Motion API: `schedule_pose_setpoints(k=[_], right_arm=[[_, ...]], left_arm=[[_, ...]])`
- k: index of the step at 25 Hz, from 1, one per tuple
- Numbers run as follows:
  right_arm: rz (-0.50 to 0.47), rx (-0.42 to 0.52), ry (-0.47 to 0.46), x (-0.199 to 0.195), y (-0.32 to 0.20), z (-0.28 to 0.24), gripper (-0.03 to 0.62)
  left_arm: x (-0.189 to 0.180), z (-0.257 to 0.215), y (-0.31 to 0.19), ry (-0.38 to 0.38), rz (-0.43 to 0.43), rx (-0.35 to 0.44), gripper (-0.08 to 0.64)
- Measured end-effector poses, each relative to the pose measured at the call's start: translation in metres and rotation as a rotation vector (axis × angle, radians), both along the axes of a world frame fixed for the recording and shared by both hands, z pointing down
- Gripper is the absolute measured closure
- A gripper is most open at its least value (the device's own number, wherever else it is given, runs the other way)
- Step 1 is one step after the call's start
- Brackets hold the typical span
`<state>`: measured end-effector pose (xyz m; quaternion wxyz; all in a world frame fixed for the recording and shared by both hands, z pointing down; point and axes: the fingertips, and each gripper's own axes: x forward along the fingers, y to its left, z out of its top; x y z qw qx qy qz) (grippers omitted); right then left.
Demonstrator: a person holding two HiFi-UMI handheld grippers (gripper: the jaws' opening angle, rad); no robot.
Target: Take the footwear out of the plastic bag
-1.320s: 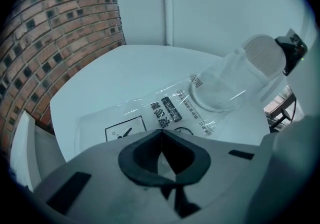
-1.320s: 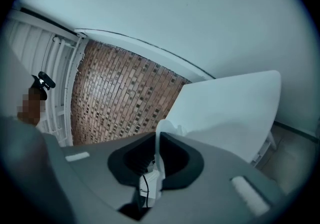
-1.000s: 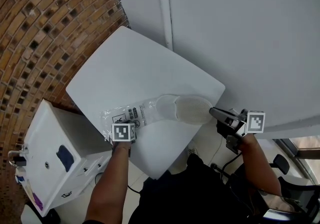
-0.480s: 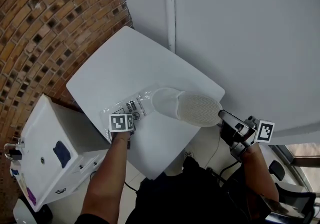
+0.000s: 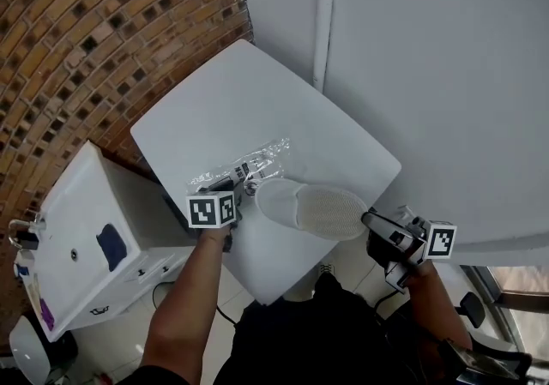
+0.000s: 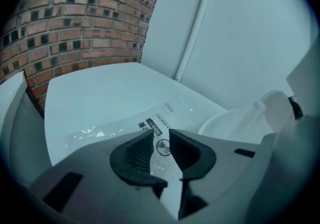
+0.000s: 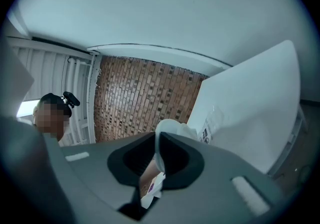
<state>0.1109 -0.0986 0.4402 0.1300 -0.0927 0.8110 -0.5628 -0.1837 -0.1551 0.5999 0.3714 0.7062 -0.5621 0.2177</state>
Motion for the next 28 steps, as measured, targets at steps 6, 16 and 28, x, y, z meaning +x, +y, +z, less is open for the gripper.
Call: schedule_pose_setpoints(k=[6,16,28], right_arm=[[-0.160,-0.047,-0.004,-0.037,0.017,0.016,0.558],[-0.419,-0.087,0.140,-0.101,0.030,0.077,0.561],[-0.394,0.043,0.694,-0.102,-0.007,0.162,0.536]], left_arm=[[-0.036,-0.043,0.039,-0.040,-0.051,0.068,0.497],[-0.040,-0.077,0.136,-0.004,-0.070,0.102,0.515],[0.010,-0.051,0.193,0.039,-0.110,0.025,0.523]])
